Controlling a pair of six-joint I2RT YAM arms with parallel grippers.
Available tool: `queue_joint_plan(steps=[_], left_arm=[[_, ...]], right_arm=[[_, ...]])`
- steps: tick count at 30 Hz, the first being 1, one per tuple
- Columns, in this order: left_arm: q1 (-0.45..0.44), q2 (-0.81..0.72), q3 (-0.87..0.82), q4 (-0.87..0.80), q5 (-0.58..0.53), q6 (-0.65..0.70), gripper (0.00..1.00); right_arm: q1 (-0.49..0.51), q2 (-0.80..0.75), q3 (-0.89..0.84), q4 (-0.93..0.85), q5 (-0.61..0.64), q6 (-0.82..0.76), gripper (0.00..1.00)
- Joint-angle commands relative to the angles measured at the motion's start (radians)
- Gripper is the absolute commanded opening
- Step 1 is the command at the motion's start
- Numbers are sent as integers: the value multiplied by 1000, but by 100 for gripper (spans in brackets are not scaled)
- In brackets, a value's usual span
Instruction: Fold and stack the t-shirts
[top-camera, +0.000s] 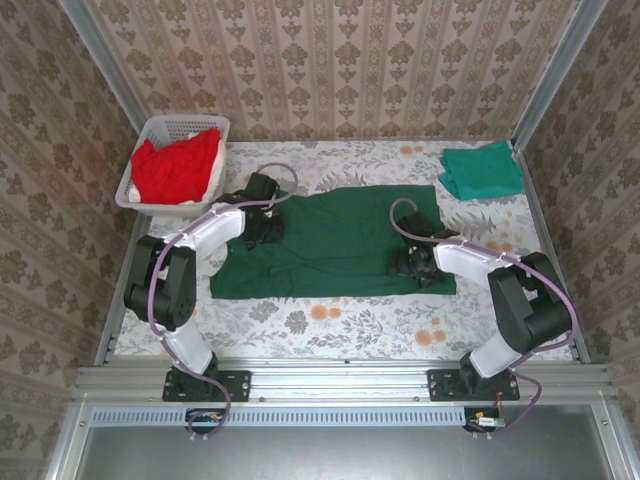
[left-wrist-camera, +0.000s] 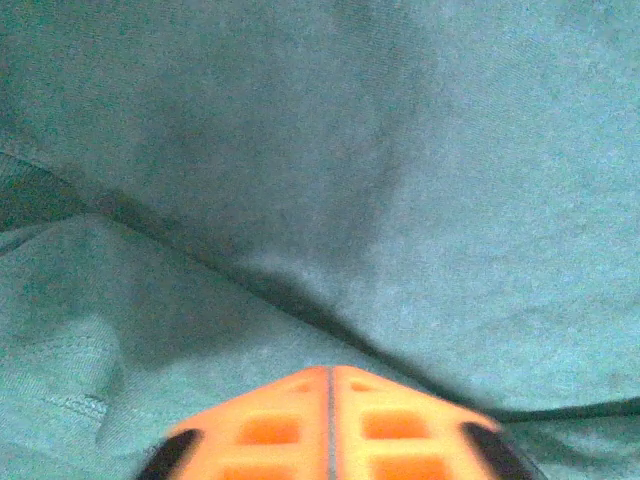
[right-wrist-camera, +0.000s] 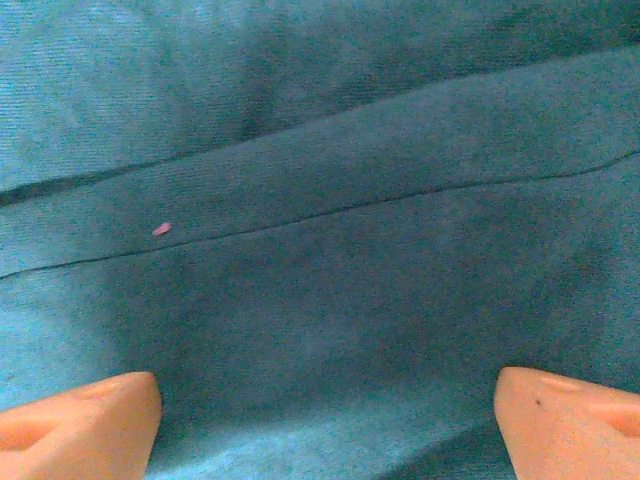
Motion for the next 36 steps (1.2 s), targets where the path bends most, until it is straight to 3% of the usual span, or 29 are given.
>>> queue_joint_plan(steps=[1,2,3,6,8,12,15,22,29,36], left_arm=[[17,-76,-62,-63,-56,14,45],[46,-103,-104,-57,-59,14,58],[85,-132,-150,-44,-49,13,60],[221,-186,-265,20,29,13,60],[281,-197,-297,58,47,20,59],[350,-168,-280,91,80,27,57],[379,-131,-244,123,111,24,54],[376,-61,-179,206,164,40,53],[376,25,-156,245,214,54,37],[372,1,-125,223,223,55,11]], right_arm=[[68,-94,-8,31,-12,-39,90],[92,-123,-7,42,1,-57,90],[115,-147,-4,53,13,-77,90],[216,-202,12,160,20,-186,86],[304,-183,35,275,17,-265,78],[476,14,191,394,-5,-456,80],[547,196,359,387,-17,-567,79],[564,479,616,358,-57,-680,75],[552,614,742,301,-107,-723,68],[548,634,758,259,-182,-756,58]])
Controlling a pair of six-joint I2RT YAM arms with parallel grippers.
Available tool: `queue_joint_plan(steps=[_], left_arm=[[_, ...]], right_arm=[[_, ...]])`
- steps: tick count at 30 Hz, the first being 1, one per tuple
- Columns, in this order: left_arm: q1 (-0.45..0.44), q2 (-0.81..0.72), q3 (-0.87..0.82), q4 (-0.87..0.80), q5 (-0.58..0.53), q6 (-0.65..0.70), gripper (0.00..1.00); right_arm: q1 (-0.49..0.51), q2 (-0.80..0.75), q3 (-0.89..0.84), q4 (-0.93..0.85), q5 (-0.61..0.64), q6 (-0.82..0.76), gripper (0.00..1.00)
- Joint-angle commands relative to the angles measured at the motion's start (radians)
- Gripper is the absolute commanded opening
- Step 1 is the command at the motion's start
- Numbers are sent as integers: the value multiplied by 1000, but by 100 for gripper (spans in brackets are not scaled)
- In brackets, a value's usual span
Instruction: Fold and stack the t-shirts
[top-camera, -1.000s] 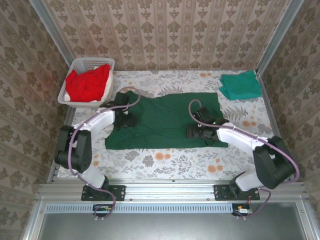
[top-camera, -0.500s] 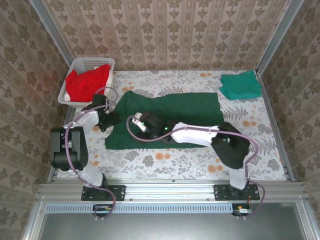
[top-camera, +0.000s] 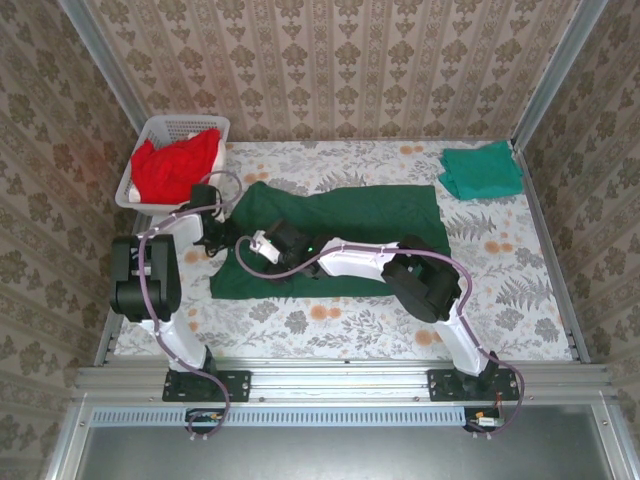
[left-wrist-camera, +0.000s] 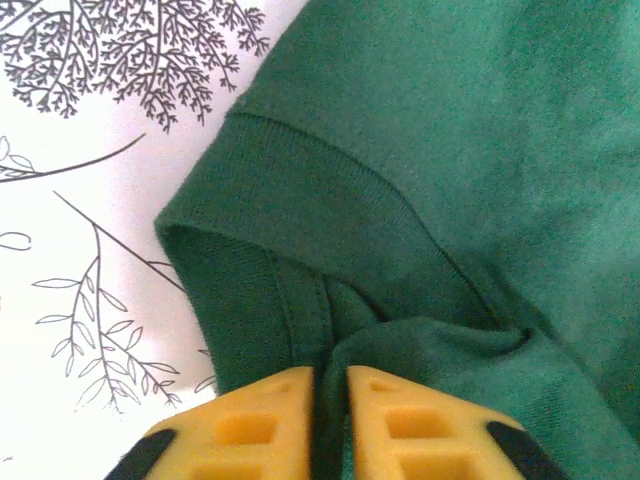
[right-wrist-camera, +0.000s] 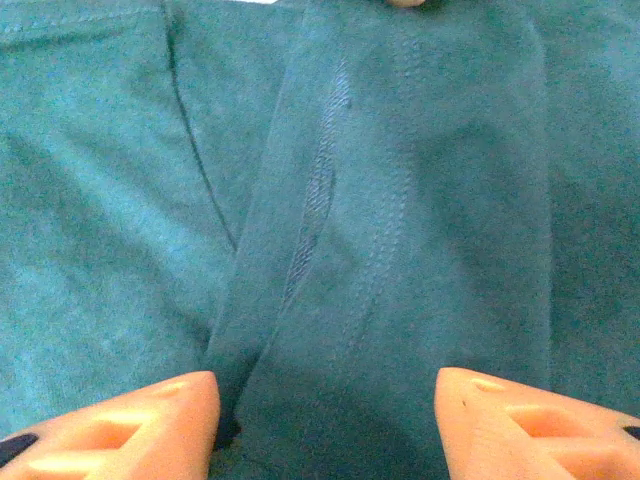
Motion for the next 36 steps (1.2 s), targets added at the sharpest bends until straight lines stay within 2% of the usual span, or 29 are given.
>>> queue_joint_plan(steps=[1,5,7,11,17,19,23,28,34,35,36], left_arm=[[-5,-32,48,-11,24,11,9],[-16,-50,90,-48,22,12,0],[-19,-51,113,-64,23,12,0],[-27,-28,165,-95,22,13,0],[-33,15,209,-111,27,13,0],[-37,28,223,-111,31,12,0],[-48,53,272,-126,36,11,0],[-62,114,356,-160,30,23,0],[-73,197,434,-190,21,25,22],[-74,205,445,-193,20,27,30],[-73,211,455,-200,16,29,33]], right_arm=[[-4,13,27,-54,-76,-39,57],[-4,6,8,-63,-99,-63,48],[-5,9,6,-63,-98,-71,45],[-12,5,8,-67,-102,-73,43],[-16,-13,3,-70,-89,-86,47],[-20,-13,8,-74,-62,-87,42],[-46,-36,-15,-35,-5,-64,15],[-71,-74,-53,16,18,-32,3],[-121,-75,-67,43,10,67,0],[-136,-71,-64,48,8,97,0],[-152,-69,-61,52,5,127,1]])
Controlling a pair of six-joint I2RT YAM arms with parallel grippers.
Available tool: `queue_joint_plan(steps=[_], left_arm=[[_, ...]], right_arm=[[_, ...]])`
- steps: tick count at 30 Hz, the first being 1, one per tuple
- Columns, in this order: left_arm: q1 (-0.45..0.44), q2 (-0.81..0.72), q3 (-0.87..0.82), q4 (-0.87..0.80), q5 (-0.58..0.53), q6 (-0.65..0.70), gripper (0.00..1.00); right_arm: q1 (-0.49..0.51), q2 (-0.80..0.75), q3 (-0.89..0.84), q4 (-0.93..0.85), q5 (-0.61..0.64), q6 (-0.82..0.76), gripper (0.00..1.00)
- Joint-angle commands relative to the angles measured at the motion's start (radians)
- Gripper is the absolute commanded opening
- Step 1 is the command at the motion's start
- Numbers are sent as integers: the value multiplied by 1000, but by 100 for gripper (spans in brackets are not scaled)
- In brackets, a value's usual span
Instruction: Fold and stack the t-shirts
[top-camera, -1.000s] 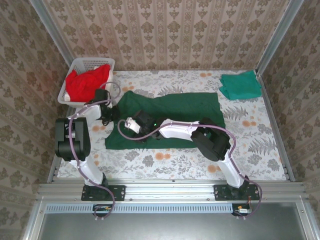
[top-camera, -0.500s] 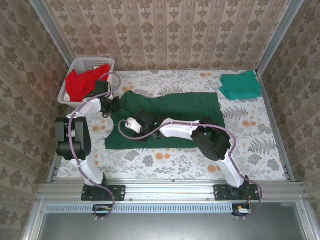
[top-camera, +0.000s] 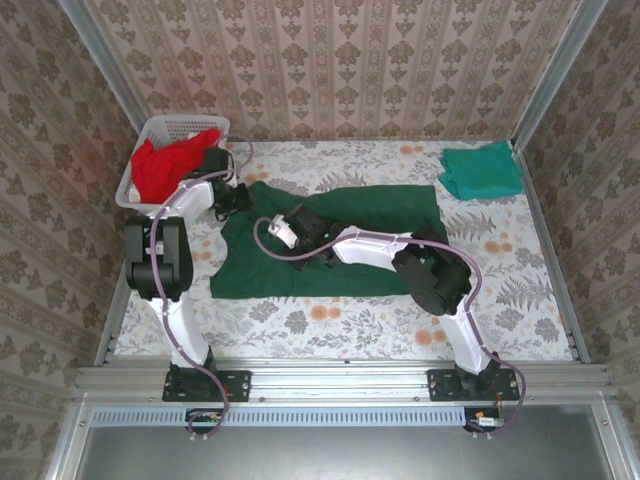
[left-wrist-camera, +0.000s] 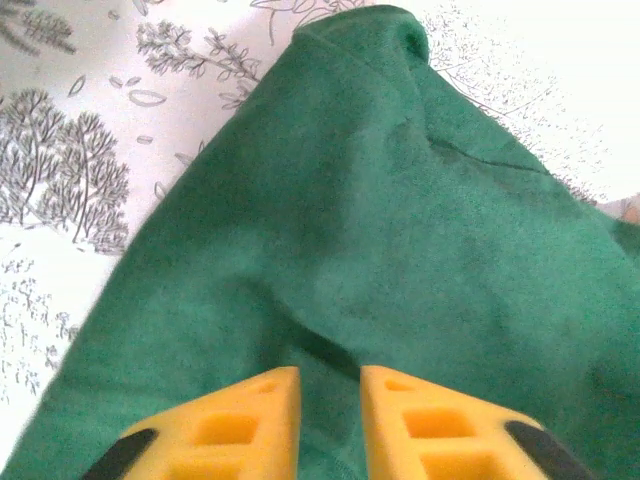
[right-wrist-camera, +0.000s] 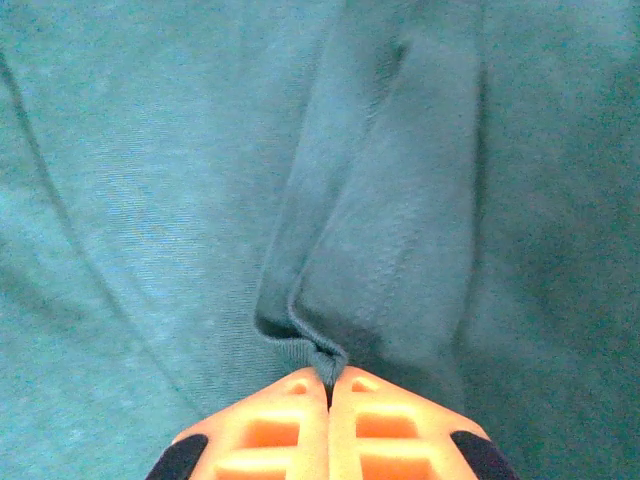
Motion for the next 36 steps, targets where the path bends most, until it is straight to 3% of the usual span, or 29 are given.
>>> queue_joint_plan(steps=[1,5,9,11,14,23,28,36], left_arm=[[-1,25,49,-54,-10,16,33],[5,15,74,-74,-28,20,50],[5,4,91,-85,-32,27,58],[6,9,103,-92,-35,31,60],[2,40,134,-97,-37,32,62],[-52,258,384,-167,-140,55,71],[-62,406,559,-209,-196,48,73],[-82,522,689,-228,-180,71,77]], right_arm=[[-47,-30,-3,32,1,123,2],[-116,-9,38,25,-16,261,15],[-173,13,87,-46,-8,362,15],[-190,1,81,-56,-13,379,18],[-206,-44,58,-79,15,385,40],[-363,-229,-77,-184,192,360,53],[-504,-143,-32,-281,262,328,55],[-664,16,180,-510,131,475,71]])
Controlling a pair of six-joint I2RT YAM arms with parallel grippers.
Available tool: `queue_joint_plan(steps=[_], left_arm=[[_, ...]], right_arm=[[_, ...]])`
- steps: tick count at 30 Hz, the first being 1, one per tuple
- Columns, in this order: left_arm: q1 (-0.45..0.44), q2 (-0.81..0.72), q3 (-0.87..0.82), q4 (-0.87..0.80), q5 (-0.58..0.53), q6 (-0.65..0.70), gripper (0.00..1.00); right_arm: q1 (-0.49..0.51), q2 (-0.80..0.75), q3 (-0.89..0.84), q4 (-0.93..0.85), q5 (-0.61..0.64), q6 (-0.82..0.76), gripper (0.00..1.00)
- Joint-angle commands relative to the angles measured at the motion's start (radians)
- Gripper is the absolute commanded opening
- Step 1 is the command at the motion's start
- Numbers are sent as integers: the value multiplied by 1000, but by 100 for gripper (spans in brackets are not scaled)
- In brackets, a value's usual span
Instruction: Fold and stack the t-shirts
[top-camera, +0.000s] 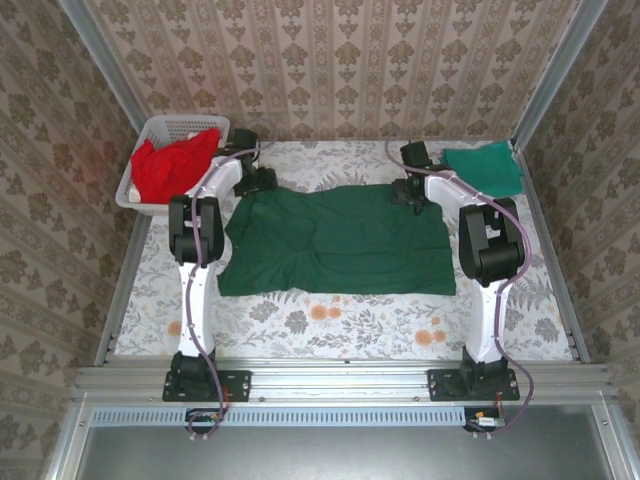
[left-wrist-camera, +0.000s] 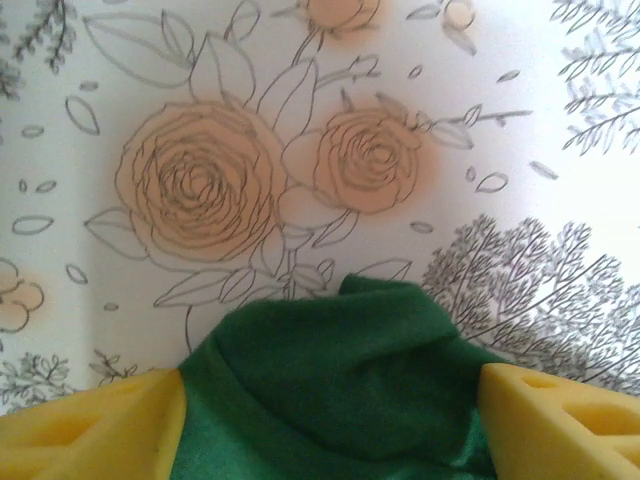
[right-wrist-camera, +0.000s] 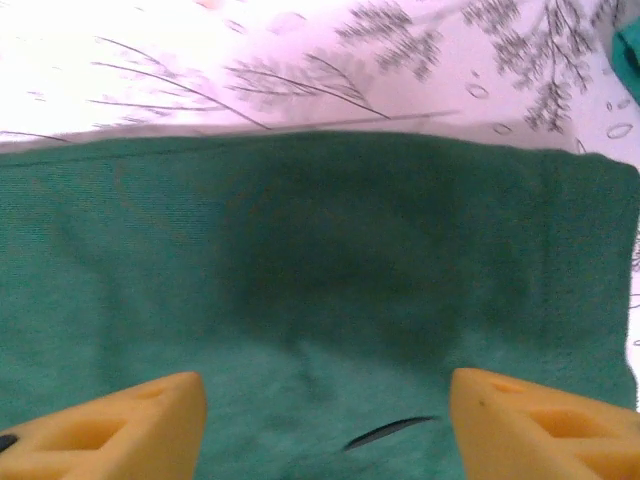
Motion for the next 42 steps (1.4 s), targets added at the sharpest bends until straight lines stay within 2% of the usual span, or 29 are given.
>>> queue_joint_plan(steps=[1,3,5,8,12,17,22,25,26,27,32,35,37,38,42], left_arm=[[-8,40,54,-44,11,34,75],[-8,46,56,-38,32,43,64],[-8,40,55,-34,55,58,44],[-8,12,54,-28,66,82,23],[-8,-48,41,-20,78,115,9],[-7,-116,7,-18,73,147,3],[4,-152,-30,-15,83,157,0],[6,-168,-73,6,90,164,0],[9,-171,-82,7,96,165,0],[10,-175,-90,7,103,168,0],[11,-276,-240,98,162,153,0],[10,-377,-388,185,200,128,1],[5,-437,-486,225,216,120,3],[1,-467,-539,245,216,112,5],[-10,-541,-703,274,188,82,3]], right_arm=[[-20,44,74,-142,-39,74,72],[-36,72,112,-183,-10,95,73],[-50,89,143,-193,-11,96,73],[-72,126,210,-237,8,110,73],[-101,201,317,-297,-10,113,73],[-125,272,423,-360,-44,116,73],[-173,382,567,-437,-166,162,72],[-178,421,622,-459,-213,148,64],[-178,419,621,-453,-216,146,56],[-178,411,613,-441,-219,145,48],[-178,302,469,-320,-267,137,20],[-178,196,334,-239,-257,136,14],[-178,136,244,-185,-259,132,14],[-178,114,205,-165,-264,131,14],[-178,68,98,-113,-284,133,9]])
